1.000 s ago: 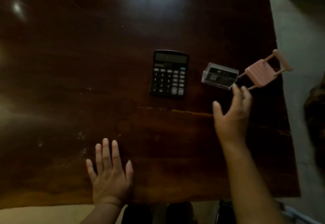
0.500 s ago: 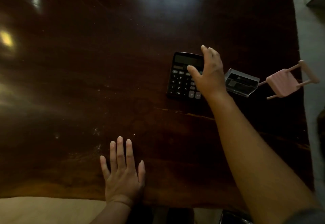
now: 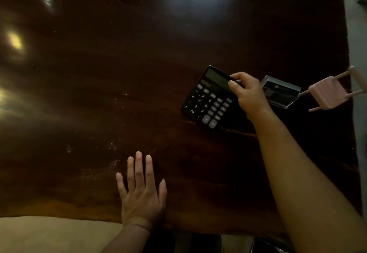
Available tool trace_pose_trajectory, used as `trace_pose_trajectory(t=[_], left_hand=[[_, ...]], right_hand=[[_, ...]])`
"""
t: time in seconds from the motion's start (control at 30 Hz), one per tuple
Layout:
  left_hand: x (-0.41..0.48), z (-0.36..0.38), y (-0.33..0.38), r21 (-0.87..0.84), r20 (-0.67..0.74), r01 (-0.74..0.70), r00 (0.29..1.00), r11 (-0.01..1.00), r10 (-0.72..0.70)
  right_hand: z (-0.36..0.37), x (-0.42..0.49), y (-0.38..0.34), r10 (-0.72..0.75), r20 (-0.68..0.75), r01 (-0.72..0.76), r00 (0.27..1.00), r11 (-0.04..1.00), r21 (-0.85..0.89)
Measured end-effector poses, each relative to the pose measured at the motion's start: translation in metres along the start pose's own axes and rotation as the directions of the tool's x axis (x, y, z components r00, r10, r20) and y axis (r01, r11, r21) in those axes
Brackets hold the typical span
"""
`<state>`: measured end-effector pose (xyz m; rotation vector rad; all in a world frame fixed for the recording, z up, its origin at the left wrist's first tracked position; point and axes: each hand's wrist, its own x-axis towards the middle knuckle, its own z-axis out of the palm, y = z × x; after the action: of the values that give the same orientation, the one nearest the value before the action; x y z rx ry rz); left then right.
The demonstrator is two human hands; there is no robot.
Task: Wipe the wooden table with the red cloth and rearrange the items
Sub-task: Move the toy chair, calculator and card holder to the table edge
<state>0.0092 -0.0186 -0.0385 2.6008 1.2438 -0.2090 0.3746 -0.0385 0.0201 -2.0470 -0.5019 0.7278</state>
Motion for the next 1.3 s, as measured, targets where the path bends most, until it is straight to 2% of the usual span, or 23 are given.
trace_pose_trajectory(t=[0.2, 0.33, 0.47, 0.6, 0.7, 0.83, 1.0, 1.13, 1.2, 1.23, 1.3], left_hand=[[0.0, 0.0, 0.002, 0.019, -0.004, 0.008, 1.0, 1.0, -0.008], [0.0, 0.001, 0.0, 0.017, -0.023, 0.007, 1.0, 1.0, -0.007], [0.001, 0.002, 0.002, 0.009, -0.035, 0.019, 0.999, 1.0, -0.019], [0.002, 0.004, 0.001, -0.007, -0.054, 0.018, 0.998, 1.0, -0.018], [0.002, 0.004, 0.0, -0.012, -0.062, 0.019, 0.998, 1.0, -0.02], [0.002, 0.004, 0.001, -0.011, -0.07, 0.023, 0.997, 1.0, -0.024], [0.002, 0.004, 0.002, -0.012, -0.072, 0.026, 0.997, 1.0, -0.026], [0.0, 0.002, 0.004, -0.005, -0.067, 0.027, 0.997, 1.0, -0.027], [0.0, 0.001, 0.004, -0.002, -0.07, 0.028, 0.997, 1.0, -0.029], [0.0, 0.0, 0.004, -0.002, -0.065, 0.029, 0.997, 1.0, -0.029], [0.0, 0.0, 0.005, -0.002, -0.06, 0.03, 0.998, 1.0, -0.03]], right_hand=[[-0.034, -0.07, 0.037, 0.019, -0.035, -0.015, 0.999, 0.993, 0.121], [-0.075, -0.115, 0.081, 0.152, -0.149, -0.123, 0.977, 0.974, 0.187], [-0.12, -0.146, 0.13, 0.317, -0.313, -0.212, 0.895, 0.921, 0.328], [-0.153, -0.149, 0.163, 0.463, -0.396, -0.151, 0.793, 0.779, 0.609], [-0.174, -0.138, 0.169, 0.524, -0.424, -0.126, 0.739, 0.725, 0.677], [-0.188, -0.123, 0.168, 0.475, -0.493, -0.084, 0.729, 0.777, 0.624], [-0.183, -0.107, 0.169, 0.42, -0.549, -0.127, 0.723, 0.862, 0.491], [-0.181, -0.109, 0.169, 0.405, -0.627, -0.172, 0.666, 0.901, 0.398], [-0.18, -0.112, 0.161, 0.317, -0.714, -0.233, 0.625, 0.948, 0.218], [-0.178, -0.114, 0.155, 0.229, -0.753, -0.252, 0.617, 0.964, 0.087], [-0.169, -0.117, 0.138, 0.024, -0.762, -0.228, 0.647, 0.96, -0.163]])
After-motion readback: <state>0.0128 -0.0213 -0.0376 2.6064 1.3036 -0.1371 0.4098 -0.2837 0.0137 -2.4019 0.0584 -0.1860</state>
